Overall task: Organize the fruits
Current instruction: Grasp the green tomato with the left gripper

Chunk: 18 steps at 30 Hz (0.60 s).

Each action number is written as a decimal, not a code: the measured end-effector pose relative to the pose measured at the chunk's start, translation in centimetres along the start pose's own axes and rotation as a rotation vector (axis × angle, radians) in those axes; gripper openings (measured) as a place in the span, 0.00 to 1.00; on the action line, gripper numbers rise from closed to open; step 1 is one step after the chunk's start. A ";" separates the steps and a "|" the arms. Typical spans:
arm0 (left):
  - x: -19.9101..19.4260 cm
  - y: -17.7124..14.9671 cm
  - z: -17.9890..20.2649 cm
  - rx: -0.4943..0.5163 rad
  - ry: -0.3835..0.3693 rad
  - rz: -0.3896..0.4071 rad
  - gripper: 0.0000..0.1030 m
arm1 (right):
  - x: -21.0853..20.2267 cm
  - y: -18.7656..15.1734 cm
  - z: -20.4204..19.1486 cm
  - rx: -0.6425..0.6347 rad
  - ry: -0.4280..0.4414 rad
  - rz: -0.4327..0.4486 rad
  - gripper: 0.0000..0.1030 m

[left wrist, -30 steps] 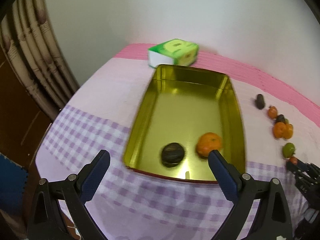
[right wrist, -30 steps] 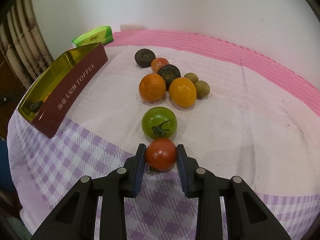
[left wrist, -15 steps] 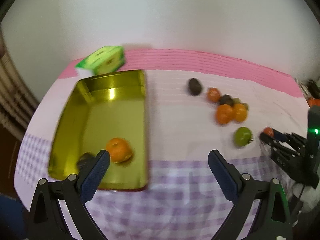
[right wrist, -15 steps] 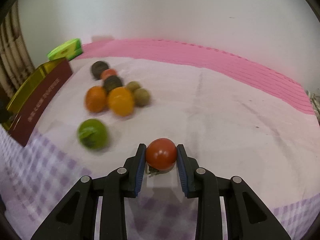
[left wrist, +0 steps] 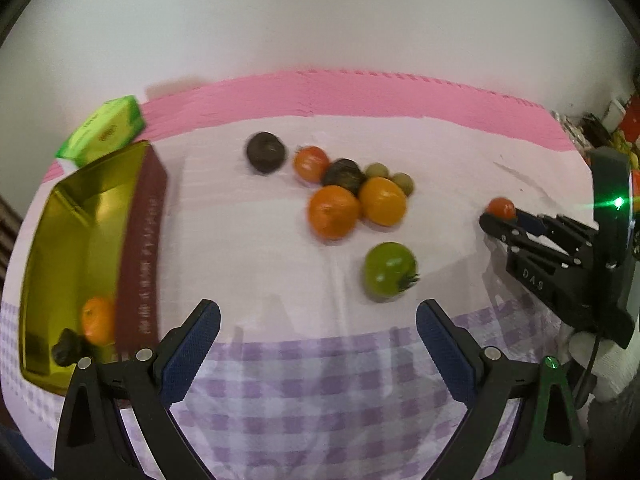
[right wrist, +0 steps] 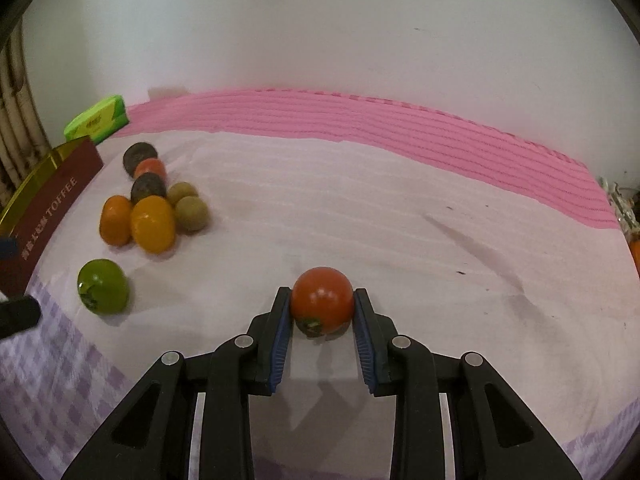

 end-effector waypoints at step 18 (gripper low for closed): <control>3.9 1.8 3.2 0.020 -0.039 -0.061 0.66 | -0.1 -0.1 0.9 0.037 0.021 0.004 0.30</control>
Point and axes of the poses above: each gripper's, at about its wrist camera, not at the fingertips, and x roughly the way its jaws point, z to its right, y to its top, the point moved 4 cm from there along x, roughly the way its jaws point, and after that the axes turned 6 degrees about -z, right-handed, at the moved point
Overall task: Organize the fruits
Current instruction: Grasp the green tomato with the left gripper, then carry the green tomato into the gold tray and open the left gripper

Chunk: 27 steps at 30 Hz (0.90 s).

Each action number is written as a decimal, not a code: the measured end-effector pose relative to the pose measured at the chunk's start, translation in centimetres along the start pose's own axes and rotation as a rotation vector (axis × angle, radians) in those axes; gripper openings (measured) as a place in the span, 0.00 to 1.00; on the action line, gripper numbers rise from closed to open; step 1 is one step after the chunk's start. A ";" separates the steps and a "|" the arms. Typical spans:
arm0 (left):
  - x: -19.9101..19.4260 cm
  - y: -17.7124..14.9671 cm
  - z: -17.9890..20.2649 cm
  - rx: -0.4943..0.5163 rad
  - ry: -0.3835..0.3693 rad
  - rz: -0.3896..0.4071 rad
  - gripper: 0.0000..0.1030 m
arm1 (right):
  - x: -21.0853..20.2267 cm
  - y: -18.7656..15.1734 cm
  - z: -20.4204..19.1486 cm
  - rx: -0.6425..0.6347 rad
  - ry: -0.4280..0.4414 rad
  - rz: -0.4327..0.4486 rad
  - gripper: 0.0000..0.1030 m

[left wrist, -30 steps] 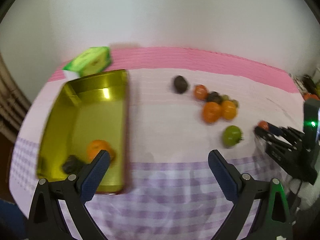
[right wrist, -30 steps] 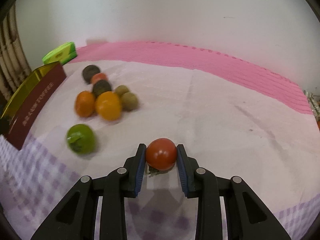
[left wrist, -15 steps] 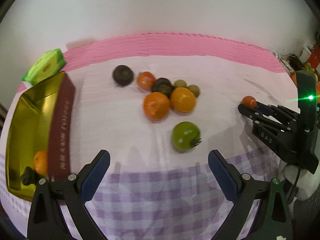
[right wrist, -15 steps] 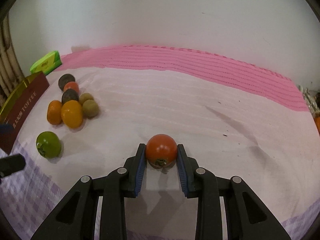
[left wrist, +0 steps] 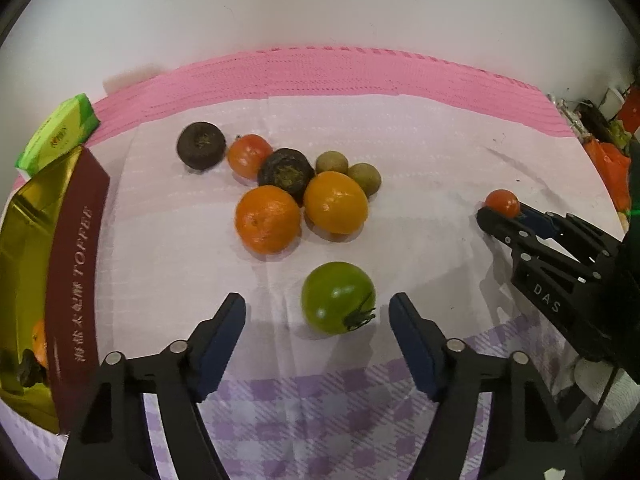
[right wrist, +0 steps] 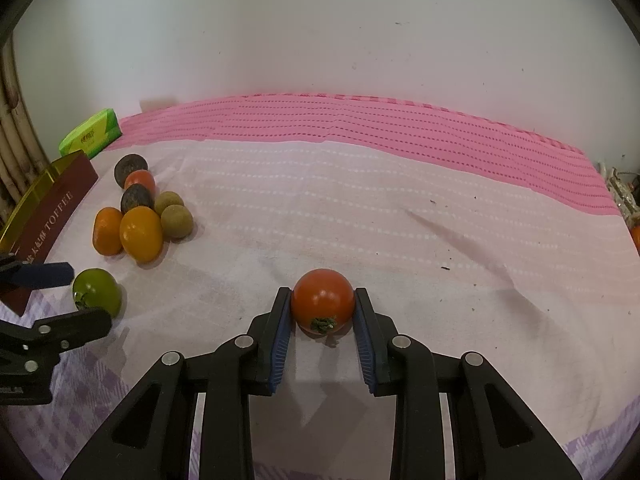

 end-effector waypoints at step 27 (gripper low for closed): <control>-4.1 -0.5 -4.2 -0.067 -0.009 0.054 0.32 | 0.2 0.0 -0.3 -0.014 -0.021 -0.003 0.30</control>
Point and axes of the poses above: each gripper's, at about its wrist camera, not at the fingertips, and x roughly the way its jaws point, z to its right, y to its top, the point moved 4 cm from there along x, roughly the way its jaws point, and after that the axes turned 6 degrees about -z, right-handed, at the moved point
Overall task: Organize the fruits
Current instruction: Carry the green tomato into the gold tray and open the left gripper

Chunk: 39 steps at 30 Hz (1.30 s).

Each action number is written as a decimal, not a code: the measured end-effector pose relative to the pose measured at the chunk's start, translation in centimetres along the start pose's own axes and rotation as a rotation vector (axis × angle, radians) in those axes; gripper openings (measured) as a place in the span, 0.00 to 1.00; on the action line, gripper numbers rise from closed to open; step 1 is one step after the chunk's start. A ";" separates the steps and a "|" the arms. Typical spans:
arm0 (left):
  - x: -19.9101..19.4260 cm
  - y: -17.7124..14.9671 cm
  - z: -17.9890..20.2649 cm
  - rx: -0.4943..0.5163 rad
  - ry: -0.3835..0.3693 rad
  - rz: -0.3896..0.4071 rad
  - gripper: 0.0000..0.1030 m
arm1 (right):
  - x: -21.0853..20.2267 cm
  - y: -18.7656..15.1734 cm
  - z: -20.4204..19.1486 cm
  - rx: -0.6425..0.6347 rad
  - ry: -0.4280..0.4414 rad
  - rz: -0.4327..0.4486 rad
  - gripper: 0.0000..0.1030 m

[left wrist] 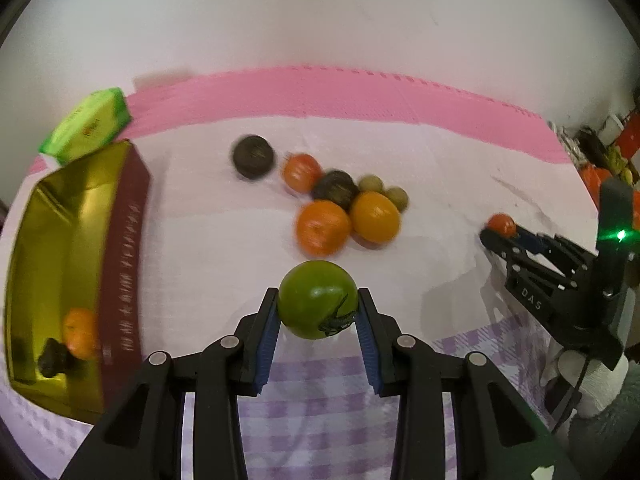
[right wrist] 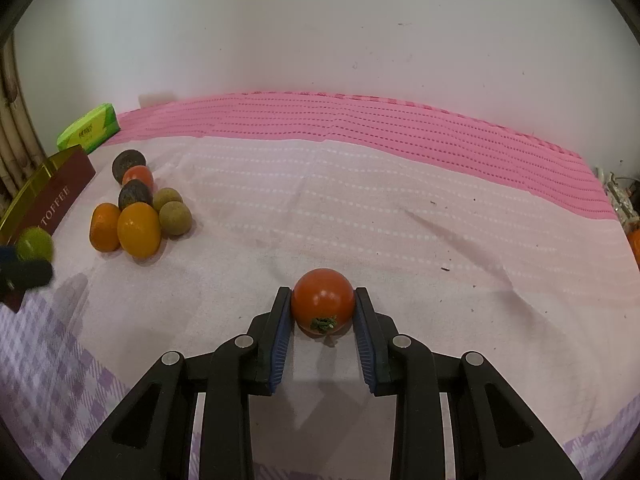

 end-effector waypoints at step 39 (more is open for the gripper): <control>-0.4 -2.2 -22.1 -0.317 0.278 -0.031 0.32 | 0.0 0.0 -0.1 -0.007 -0.012 0.000 0.31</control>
Point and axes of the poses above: each gripper's, at about its wrist camera, not at the fingertips, and x roughly the way its jaws point, z to its right, y to its top, the point moved 4 cm from there along x, roughly the way its jaws point, and after that the axes turned 6 degrees about -z, right-handed, at the moved point
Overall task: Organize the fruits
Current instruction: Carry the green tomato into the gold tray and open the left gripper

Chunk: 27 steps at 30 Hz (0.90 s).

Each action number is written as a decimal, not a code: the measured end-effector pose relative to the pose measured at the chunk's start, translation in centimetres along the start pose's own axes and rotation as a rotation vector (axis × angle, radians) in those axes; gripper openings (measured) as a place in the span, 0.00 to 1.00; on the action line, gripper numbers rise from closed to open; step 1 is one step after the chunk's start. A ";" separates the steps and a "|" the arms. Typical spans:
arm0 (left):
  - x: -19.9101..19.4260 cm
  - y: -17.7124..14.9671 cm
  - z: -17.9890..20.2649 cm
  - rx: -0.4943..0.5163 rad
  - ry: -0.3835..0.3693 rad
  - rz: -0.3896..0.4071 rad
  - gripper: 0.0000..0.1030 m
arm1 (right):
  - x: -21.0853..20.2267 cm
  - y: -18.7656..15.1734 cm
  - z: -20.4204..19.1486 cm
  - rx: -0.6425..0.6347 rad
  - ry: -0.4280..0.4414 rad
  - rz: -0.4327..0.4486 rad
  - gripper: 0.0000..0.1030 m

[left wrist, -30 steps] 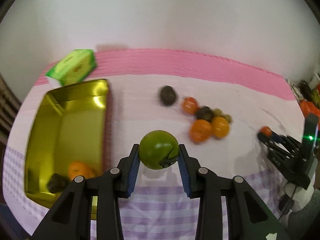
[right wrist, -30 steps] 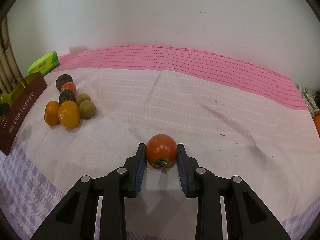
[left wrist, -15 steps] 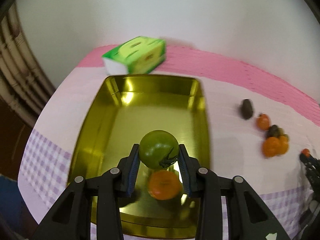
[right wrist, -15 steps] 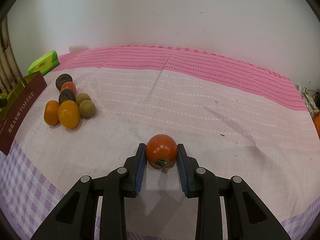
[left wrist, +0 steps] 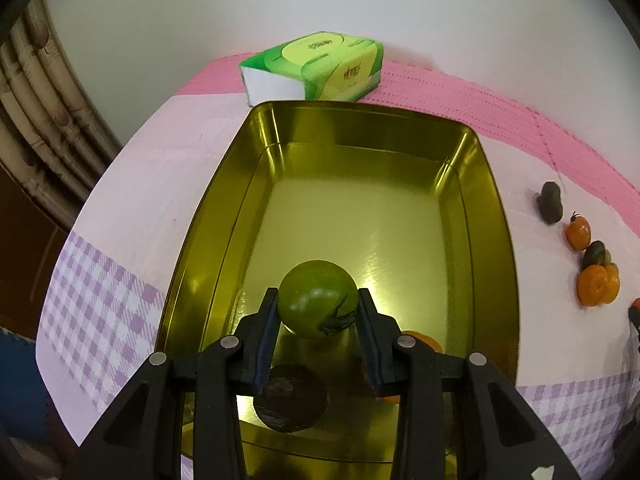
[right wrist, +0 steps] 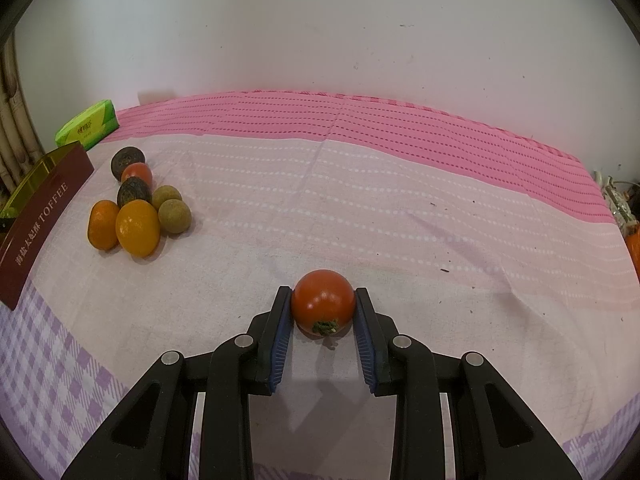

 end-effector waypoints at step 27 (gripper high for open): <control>2.2 -0.8 -0.4 0.024 0.026 -0.039 0.34 | 0.0 0.0 0.0 0.002 0.000 0.000 0.31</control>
Point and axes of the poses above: each gripper's, at about its wrist camera, not at the fingertips, and x roughly the way its jaws point, z to its right, y to its top, the point moved 4 cm from there along x, roughly the way its jaws point, and after that the axes turned 6 degrees about -z, right-handed, at the moved point
